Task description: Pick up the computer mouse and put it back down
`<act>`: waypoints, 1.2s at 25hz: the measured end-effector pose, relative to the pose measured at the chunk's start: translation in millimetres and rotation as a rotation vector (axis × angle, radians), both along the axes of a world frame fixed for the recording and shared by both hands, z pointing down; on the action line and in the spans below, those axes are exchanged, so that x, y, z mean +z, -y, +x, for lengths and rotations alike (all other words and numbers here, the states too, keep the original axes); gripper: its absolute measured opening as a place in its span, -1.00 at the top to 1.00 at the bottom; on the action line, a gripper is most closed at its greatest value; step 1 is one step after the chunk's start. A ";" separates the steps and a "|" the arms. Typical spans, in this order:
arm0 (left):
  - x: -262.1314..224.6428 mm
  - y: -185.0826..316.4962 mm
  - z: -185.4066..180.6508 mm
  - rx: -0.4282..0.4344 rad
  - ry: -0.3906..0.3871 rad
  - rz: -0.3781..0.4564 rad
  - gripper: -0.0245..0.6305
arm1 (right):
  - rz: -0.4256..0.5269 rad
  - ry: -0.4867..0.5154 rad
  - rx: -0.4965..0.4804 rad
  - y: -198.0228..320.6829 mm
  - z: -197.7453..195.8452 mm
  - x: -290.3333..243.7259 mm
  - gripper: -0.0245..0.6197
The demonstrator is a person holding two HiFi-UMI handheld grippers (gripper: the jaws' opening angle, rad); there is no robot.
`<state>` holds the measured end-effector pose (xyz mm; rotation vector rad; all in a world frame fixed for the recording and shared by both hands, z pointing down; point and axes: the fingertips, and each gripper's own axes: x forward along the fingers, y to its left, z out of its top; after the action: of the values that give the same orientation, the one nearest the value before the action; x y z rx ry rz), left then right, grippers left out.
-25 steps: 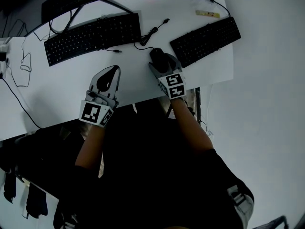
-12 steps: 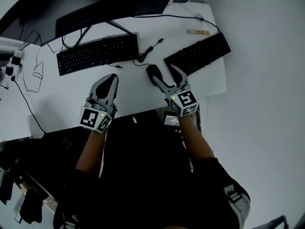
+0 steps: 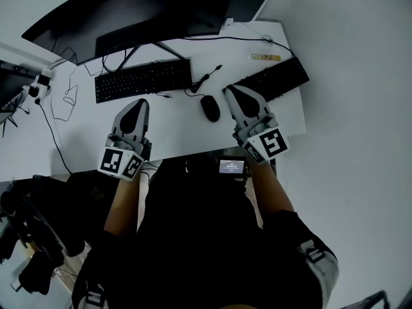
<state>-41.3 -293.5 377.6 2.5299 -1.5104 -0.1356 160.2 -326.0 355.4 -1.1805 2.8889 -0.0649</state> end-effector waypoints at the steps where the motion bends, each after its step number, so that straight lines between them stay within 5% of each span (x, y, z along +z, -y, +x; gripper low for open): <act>1: -6.1 -2.6 -1.0 -0.008 0.009 0.011 0.94 | 0.020 0.007 0.007 -1.1 4.0 -5.8 0.91; 8: -22.8 -36.0 -19.8 -0.042 0.024 0.042 0.94 | 0.040 0.034 0.012 -28.6 -2.3 -15.4 0.91; 14: -21.4 -92.3 -29.8 -0.026 0.014 0.073 0.94 | 0.072 -0.054 0.048 -82.5 -19.7 -5.2 0.91; 23: 2.0 -229.4 -74.8 0.016 -0.005 0.076 0.94 | 0.018 -0.038 0.118 -224.8 -62.0 15.8 0.91; 30: 38.6 -322.1 -87.3 0.020 0.029 0.052 0.94 | -0.044 -0.071 0.209 -337.1 -57.3 42.6 0.91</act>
<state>-128.6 28.6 416.2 2.5971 -1.5111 -0.1382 102.9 11.1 398.0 -1.5152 2.8170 -0.0853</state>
